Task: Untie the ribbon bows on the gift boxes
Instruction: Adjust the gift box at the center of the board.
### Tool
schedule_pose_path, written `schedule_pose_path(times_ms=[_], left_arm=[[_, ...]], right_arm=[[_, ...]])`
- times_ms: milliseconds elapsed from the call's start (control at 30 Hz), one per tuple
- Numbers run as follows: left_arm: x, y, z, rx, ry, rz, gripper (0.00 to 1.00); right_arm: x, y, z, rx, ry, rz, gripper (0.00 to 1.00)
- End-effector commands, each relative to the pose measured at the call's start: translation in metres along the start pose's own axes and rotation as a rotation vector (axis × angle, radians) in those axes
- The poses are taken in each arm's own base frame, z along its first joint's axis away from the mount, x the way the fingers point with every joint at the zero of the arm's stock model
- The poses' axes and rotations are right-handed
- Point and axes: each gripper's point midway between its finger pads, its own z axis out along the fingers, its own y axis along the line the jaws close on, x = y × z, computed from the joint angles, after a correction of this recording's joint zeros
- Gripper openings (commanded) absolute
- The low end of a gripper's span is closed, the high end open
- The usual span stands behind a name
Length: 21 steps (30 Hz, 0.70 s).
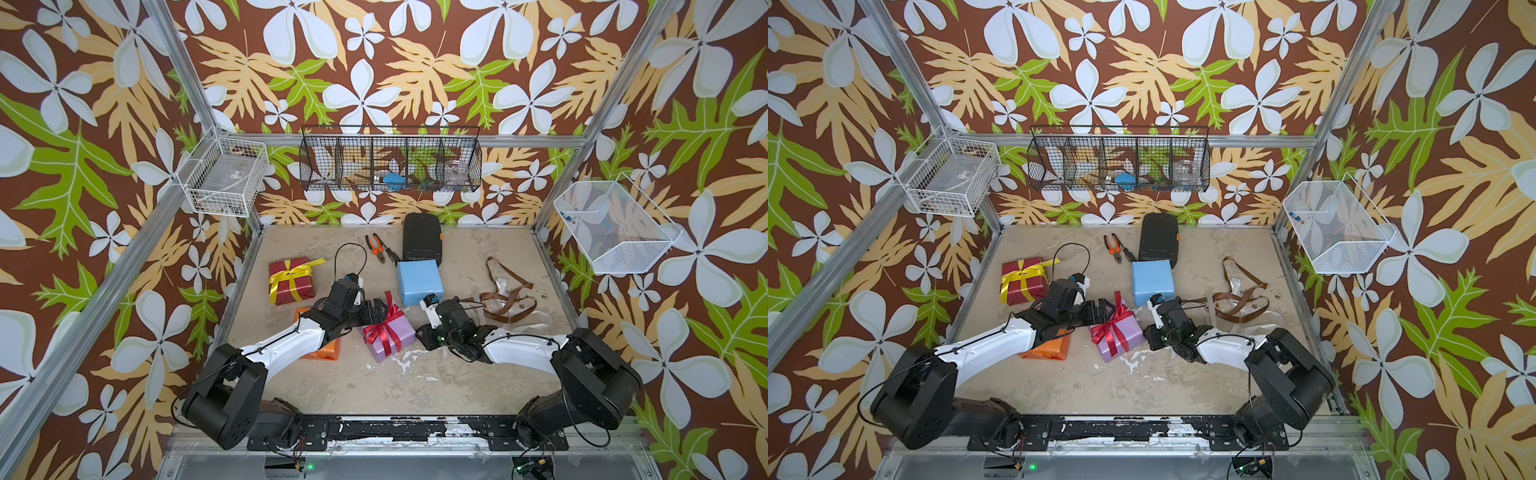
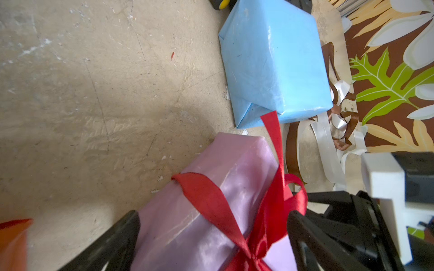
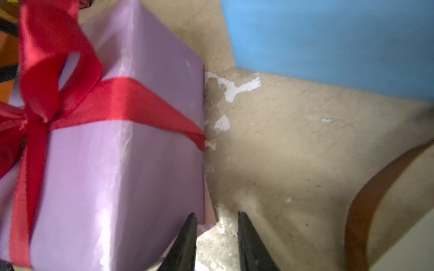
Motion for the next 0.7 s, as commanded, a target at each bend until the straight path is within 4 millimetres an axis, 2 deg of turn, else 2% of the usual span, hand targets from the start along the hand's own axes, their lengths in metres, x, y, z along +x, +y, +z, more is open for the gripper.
schedule_pose_path(times_ms=[0, 67, 167, 233, 300, 400, 467, 533, 667], left_arm=[[-0.001, -0.011, 0.007, 0.068, 0.010, -0.010, 1.00], [-0.001, -0.018, 0.012, 0.108, 0.020, -0.017, 1.00], [-0.007, -0.033, 0.019, 0.167, 0.026, -0.025, 1.00], [-0.013, -0.044, 0.023, 0.209, 0.022, -0.034, 1.00], [-0.020, -0.055, 0.025, 0.247, 0.013, -0.043, 1.00], [-0.029, -0.063, 0.024, 0.264, -0.007, -0.035, 1.00], [-0.037, -0.058, 0.018, 0.215, -0.043, -0.002, 1.00], [-0.045, -0.049, 0.008, 0.136, -0.081, 0.040, 1.00], [-0.048, -0.031, -0.018, 0.039, -0.123, 0.077, 1.00]], right_arm=[[0.004, 0.018, 0.000, -0.051, -0.011, 0.008, 0.32], [0.013, 0.026, -0.001, -0.066, 0.001, 0.004, 0.32], [0.024, 0.025, -0.007, -0.042, 0.011, 0.014, 0.33], [0.027, 0.013, -0.012, 0.018, -0.001, 0.034, 0.34], [0.027, -0.008, -0.020, 0.134, -0.013, 0.031, 0.36], [0.022, -0.032, -0.033, 0.238, -0.014, 0.024, 0.38], [0.017, -0.045, -0.041, 0.265, -0.021, 0.048, 0.40], [0.010, -0.049, -0.050, 0.245, -0.044, 0.069, 0.43], [-0.022, -0.023, -0.071, 0.120, -0.143, 0.049, 0.53]])
